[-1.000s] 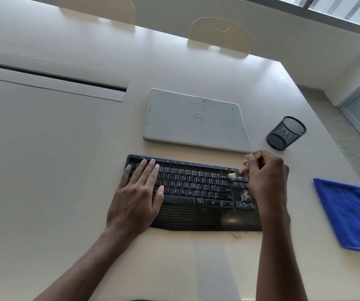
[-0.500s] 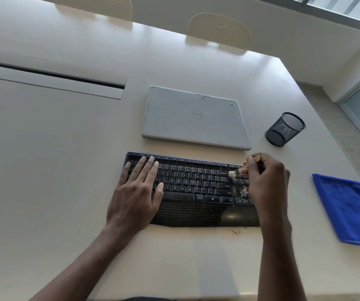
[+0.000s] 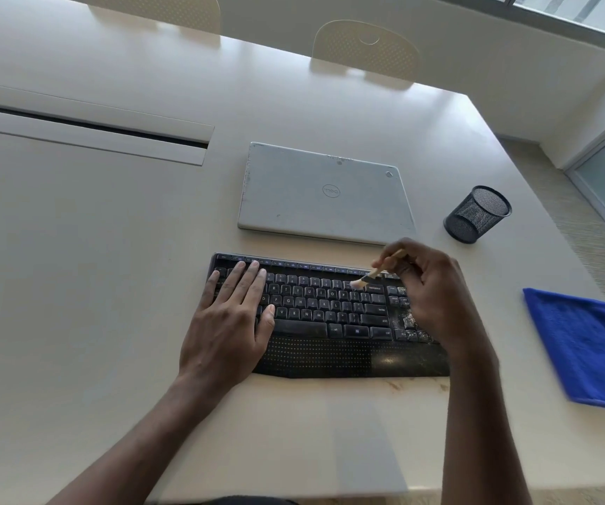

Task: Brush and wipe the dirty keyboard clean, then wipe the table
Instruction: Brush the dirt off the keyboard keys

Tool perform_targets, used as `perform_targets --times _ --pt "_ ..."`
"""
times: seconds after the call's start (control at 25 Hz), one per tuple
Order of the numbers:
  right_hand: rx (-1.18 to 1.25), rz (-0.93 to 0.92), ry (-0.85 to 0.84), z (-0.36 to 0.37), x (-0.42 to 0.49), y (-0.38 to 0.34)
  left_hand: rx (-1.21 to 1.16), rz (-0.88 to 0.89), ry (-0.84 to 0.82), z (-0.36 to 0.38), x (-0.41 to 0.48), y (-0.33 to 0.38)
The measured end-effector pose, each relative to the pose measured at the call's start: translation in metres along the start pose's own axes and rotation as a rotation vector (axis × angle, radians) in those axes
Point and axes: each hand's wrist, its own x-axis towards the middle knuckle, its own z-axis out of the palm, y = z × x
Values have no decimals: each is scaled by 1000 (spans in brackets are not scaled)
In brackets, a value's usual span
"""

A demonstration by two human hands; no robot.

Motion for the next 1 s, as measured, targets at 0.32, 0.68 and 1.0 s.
perform_targets --times 0.32,0.68,1.0 --pt "-81 4 -16 -8 9 1 0 1 3 -1 -1 1" --pt "-193 66 -46 -13 9 1 -4 -2 -1 -2 -1 1" --pt "-128 60 -104 -11 9 2 -11 4 7 0 0 -1"
